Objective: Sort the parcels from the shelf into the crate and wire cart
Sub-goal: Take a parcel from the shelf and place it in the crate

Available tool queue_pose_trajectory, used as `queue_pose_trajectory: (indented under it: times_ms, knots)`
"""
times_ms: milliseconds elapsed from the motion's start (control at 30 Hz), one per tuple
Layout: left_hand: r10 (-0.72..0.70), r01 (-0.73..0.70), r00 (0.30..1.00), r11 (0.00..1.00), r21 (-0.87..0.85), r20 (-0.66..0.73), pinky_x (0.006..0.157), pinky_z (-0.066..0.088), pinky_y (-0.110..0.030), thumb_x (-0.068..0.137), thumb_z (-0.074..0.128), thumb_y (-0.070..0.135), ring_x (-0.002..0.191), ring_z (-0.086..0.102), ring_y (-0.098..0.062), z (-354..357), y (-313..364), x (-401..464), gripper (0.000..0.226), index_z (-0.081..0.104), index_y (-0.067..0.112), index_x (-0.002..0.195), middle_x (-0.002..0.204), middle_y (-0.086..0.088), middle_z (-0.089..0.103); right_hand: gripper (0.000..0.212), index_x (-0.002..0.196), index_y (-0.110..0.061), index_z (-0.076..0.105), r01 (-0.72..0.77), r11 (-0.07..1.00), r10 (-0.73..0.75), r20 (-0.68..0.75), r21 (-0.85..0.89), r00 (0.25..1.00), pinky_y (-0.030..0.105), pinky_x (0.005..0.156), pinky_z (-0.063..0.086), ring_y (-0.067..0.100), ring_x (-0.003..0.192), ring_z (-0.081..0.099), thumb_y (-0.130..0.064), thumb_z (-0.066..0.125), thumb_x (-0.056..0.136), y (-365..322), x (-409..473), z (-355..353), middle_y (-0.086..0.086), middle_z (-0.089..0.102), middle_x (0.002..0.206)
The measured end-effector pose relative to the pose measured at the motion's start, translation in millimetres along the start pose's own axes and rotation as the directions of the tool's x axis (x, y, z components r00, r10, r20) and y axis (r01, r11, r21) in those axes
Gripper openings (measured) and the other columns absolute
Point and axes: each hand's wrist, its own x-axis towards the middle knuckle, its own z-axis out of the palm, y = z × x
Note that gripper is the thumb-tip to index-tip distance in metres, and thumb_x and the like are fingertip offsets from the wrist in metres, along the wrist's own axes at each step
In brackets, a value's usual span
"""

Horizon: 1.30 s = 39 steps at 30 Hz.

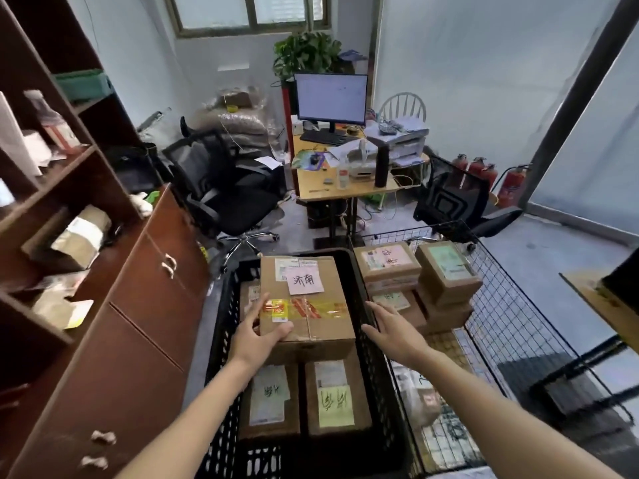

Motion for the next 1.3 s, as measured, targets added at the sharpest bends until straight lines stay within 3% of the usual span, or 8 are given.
queue_pose_trajectory:
  times_ms: [167, 367, 567, 700, 900, 1033, 1167, 1300]
  knots:
    - [-0.01, 0.007, 0.997, 0.999, 0.037, 0.077, 0.119, 0.03, -0.048, 0.081, 0.084, 0.033, 0.148, 0.031, -0.022, 31, -11, 21, 0.078, 0.043, 0.044, 0.146, 0.162, 0.006, 0.033, 0.064, 0.157, -0.044, 0.024, -0.011, 1.0, 0.01, 0.034, 0.026, 0.999, 0.052, 0.116, 0.037, 0.015, 0.149, 0.033, -0.05, 0.051, 0.099, 20, 20, 11, -0.013, 0.025, 0.166]
    - [-0.016, 0.011, 0.994, 0.999, 0.044, 0.11, 0.115, 0.033, -0.045, 0.078, 0.085, 0.038, 0.145, 0.035, -0.021, 42, -34, 42, 0.083, 0.038, 0.05, 0.146, 0.159, 0.005, 0.037, 0.059, 0.158, -0.043, 0.024, 0.014, 0.982, -0.019, 0.025, 0.188, 1.0, 0.042, 0.12, 0.034, 0.012, 0.15, 0.031, -0.039, 0.049, 0.105, 24, 19, 18, -0.015, 0.024, 0.166]
    - [-0.009, -0.008, 0.989, 0.994, 0.113, 0.15, 0.118, 0.029, -0.057, 0.07, 0.084, 0.056, 0.149, 0.027, -0.022, 44, -44, 44, 0.094, 0.031, 0.058, 0.148, 0.164, 0.008, 0.027, 0.091, 0.158, -0.051, 0.011, 0.022, 1.0, -0.022, 0.048, 0.017, 0.999, 0.058, 0.117, 0.034, 0.018, 0.155, 0.018, -0.082, 0.052, 0.083, 12, 20, 29, -0.022, -0.011, 0.168]
    - [-0.011, -0.007, 0.987, 0.994, 0.112, 0.163, 0.116, 0.032, -0.053, 0.072, 0.084, 0.055, 0.146, 0.032, -0.022, 41, -44, 44, 0.093, 0.031, 0.057, 0.149, 0.162, 0.007, 0.031, 0.105, 0.159, -0.048, 0.011, 0.064, 0.976, -0.059, 0.032, -0.209, 0.998, 0.049, 0.116, 0.038, 0.025, 0.156, 0.012, -0.078, 0.066, 0.076, 8, 23, 38, -0.014, -0.031, 0.164]
    - [-0.005, -0.024, 0.977, 0.991, 0.135, 0.212, 0.116, 0.03, -0.054, 0.083, 0.076, 0.053, 0.144, 0.029, -0.016, 33, -42, 44, 0.086, 0.024, 0.057, 0.151, 0.162, 0.011, 0.029, 0.097, 0.159, -0.046, 0.018, 0.051, 0.961, -0.06, -0.024, -0.273, 0.998, 0.048, 0.108, 0.048, 0.025, 0.155, 0.019, -0.07, 0.07, 0.08, 7, 27, 39, -0.011, -0.023, 0.167]
    - [-0.049, 0.028, 0.983, 0.993, 0.118, 0.18, 0.115, 0.036, -0.051, 0.086, 0.059, 0.072, 0.142, 0.041, -0.019, 16, -46, 46, 0.075, 0.021, 0.061, 0.151, 0.159, 0.006, 0.038, 0.078, 0.152, -0.047, 0.037, 0.027, 0.975, -0.046, -0.082, -0.222, 0.996, 0.046, 0.103, 0.05, 0.021, 0.154, 0.022, -0.075, 0.06, 0.083, 0, 26, 37, -0.013, -0.013, 0.169]
    - [-0.08, 0.037, 0.978, 0.976, 0.216, 0.192, 0.114, 0.036, -0.045, 0.078, 0.061, 0.074, 0.143, 0.041, -0.02, 12, -58, 48, 0.088, 0.036, 0.038, 0.154, 0.157, 0.003, 0.043, 0.077, 0.152, -0.045, 0.04, 0.005, 0.962, -0.024, -0.065, -0.274, 0.998, 0.044, 0.106, 0.046, 0.022, 0.155, 0.021, -0.072, 0.064, 0.083, -11, 25, 36, -0.008, -0.017, 0.169]
    - [-0.105, 0.075, 0.978, 0.983, 0.166, 0.179, 0.115, 0.032, -0.045, 0.068, 0.056, 0.092, 0.146, 0.036, -0.021, 29, -49, 47, 0.111, 0.035, 0.028, 0.156, 0.16, 0.002, 0.039, 0.077, 0.151, -0.043, 0.041, -0.002, 0.964, -0.017, -0.068, -0.265, 0.998, 0.042, 0.109, 0.045, 0.021, 0.155, 0.018, -0.07, 0.066, 0.083, -13, 22, 37, -0.009, -0.019, 0.168]
